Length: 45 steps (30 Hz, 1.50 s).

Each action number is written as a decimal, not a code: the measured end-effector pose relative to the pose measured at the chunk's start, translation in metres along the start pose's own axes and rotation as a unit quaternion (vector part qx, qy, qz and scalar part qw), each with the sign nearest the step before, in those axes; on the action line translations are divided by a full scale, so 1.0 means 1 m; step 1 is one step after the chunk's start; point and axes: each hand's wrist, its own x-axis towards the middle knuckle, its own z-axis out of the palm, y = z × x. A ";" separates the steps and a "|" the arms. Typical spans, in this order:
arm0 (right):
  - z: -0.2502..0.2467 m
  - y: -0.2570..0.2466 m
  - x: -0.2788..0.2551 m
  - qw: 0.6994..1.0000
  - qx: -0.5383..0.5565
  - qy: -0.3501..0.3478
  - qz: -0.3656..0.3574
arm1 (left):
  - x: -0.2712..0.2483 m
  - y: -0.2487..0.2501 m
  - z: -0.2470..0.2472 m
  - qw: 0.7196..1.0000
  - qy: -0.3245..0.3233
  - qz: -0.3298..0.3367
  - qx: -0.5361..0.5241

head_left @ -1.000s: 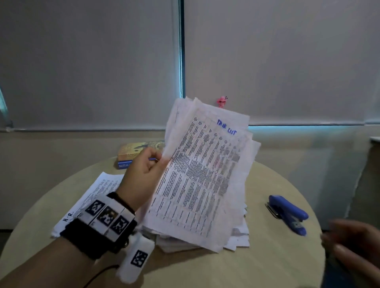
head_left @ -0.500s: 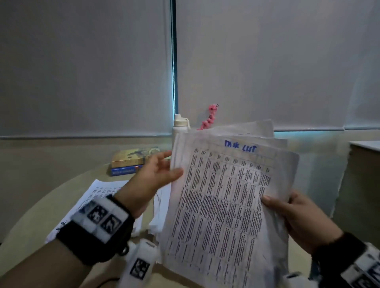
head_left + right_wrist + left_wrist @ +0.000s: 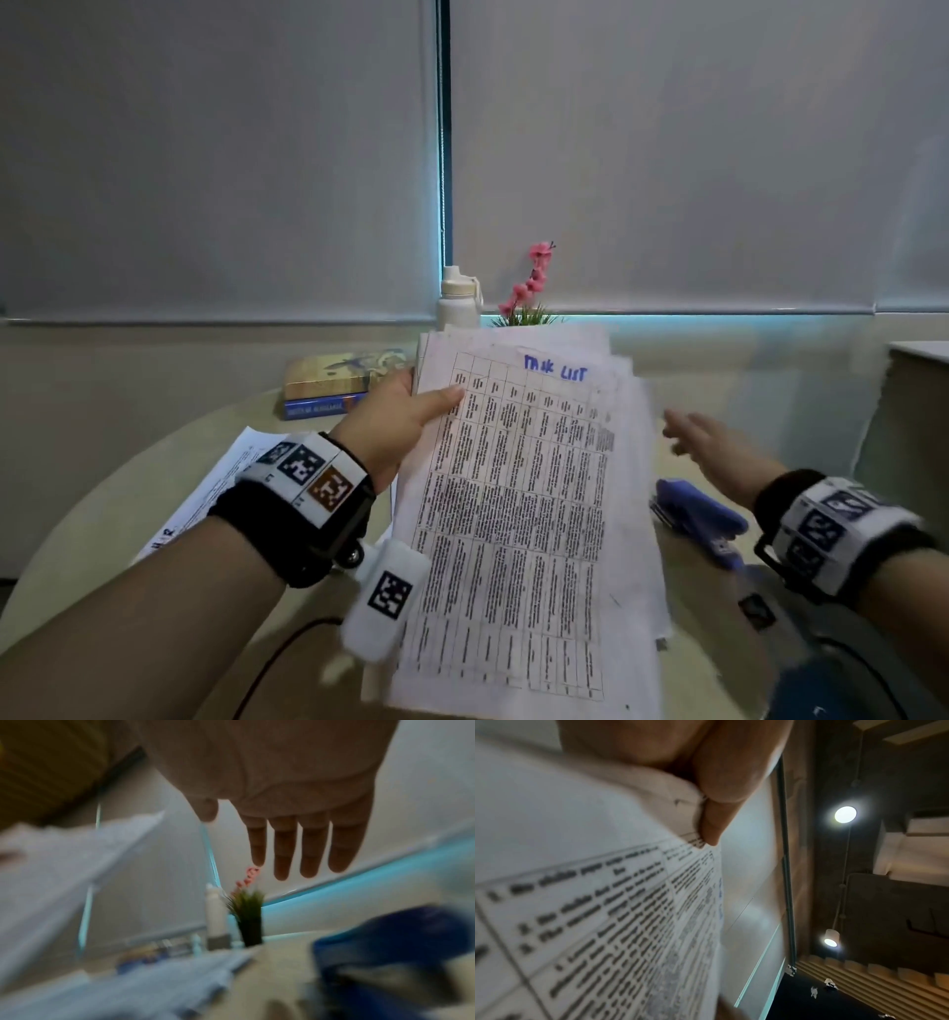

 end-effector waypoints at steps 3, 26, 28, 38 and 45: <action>0.007 0.019 0.015 0.937 -0.345 -0.043 0.034 | -0.001 -0.001 -0.001 1.000 0.000 -0.007 -0.016; 0.041 -0.075 -0.094 0.930 -0.044 0.062 -0.361 | -0.021 0.002 0.021 0.996 -0.053 0.002 -0.073; 0.046 -0.074 -0.096 0.927 -0.055 0.087 -0.360 | -0.023 0.002 0.023 0.996 -0.047 0.007 -0.075; 0.049 -0.069 -0.099 0.933 -0.064 0.115 -0.336 | -0.027 0.004 0.026 0.998 -0.043 0.013 -0.050; 0.051 -0.067 -0.098 0.940 -0.033 0.108 -0.322 | -0.030 0.007 0.033 0.998 -0.027 0.009 -0.053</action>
